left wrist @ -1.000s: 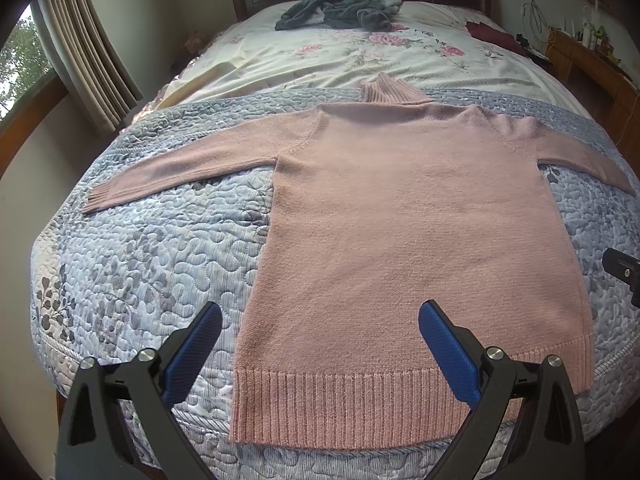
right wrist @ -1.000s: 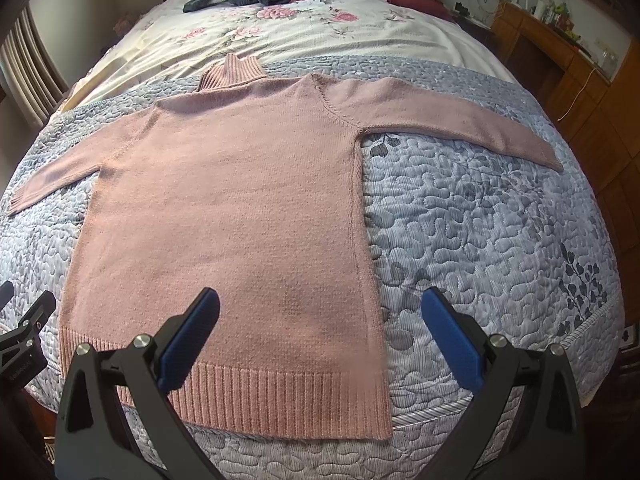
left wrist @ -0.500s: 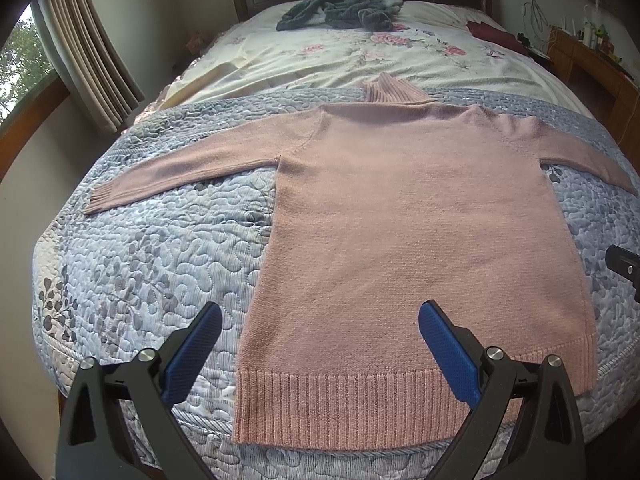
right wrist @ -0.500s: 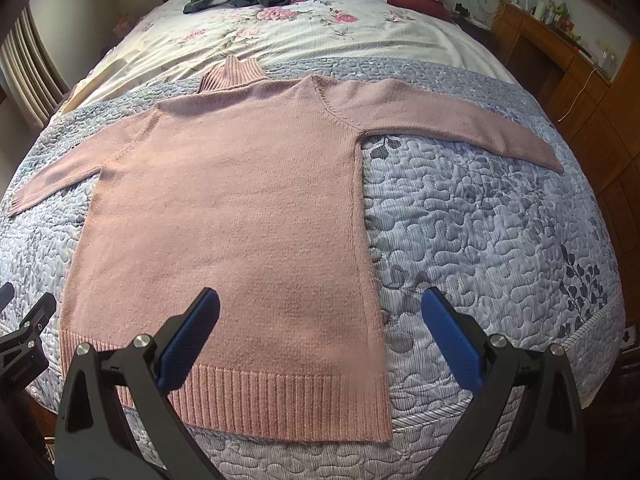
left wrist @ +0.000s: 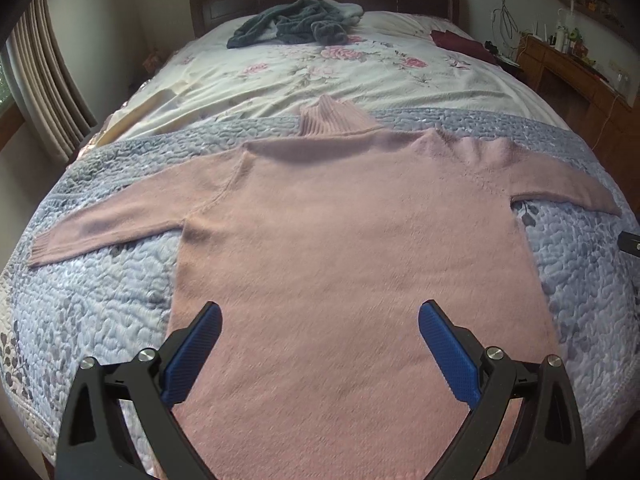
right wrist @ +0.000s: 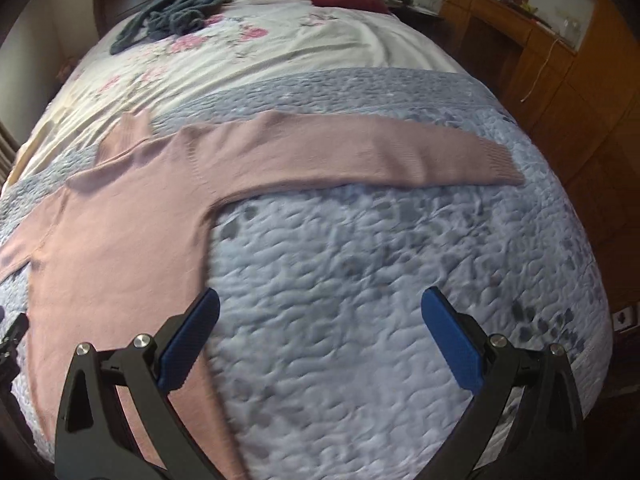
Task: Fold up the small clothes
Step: 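Move the right tool to the sweater's sleeve cuff and grasp it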
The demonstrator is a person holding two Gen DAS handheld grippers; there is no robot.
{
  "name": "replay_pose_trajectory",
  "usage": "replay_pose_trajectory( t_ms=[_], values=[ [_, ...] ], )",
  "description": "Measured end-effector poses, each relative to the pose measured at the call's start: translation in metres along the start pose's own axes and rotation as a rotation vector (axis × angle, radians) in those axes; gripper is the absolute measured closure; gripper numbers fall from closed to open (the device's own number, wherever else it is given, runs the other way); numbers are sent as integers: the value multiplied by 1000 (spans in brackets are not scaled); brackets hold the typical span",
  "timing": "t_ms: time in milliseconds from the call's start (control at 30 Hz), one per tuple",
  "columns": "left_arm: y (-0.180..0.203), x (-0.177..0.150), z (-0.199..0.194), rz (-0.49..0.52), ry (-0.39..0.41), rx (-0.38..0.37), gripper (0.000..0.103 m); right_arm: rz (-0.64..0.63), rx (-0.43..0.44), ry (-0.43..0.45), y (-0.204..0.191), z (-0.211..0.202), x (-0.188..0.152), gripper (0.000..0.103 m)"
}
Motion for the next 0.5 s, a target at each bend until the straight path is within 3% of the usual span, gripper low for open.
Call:
replay_pose_trajectory(
  t_ms=[200, 300, 433, 500],
  values=[
    [68, 66, 29, -22, 27, -48, 4, 226, -78, -84, 147, 53, 63, 3],
    [97, 87, 45, -35, 19, -73, 4, 371, -54, -132, 212, 72, 78, 3],
    [131, 104, 65, -33, -1, -78, 4, 459, -38, -148, 267, 86, 89, 3],
    [142, 105, 70, -23, -2, -71, 4, 498, 11, -135, 283, 91, 91, 4]
  ],
)
Point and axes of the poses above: each gripper's, at about its wrist camera, not at the fingertips, and z roughly the way its jaws point, y to its right, x to its top, the point moved 5 cm from there along z, roughly the way its jaws point, and after that the axes turned 15 degrees about x, right-handed, at the moved point
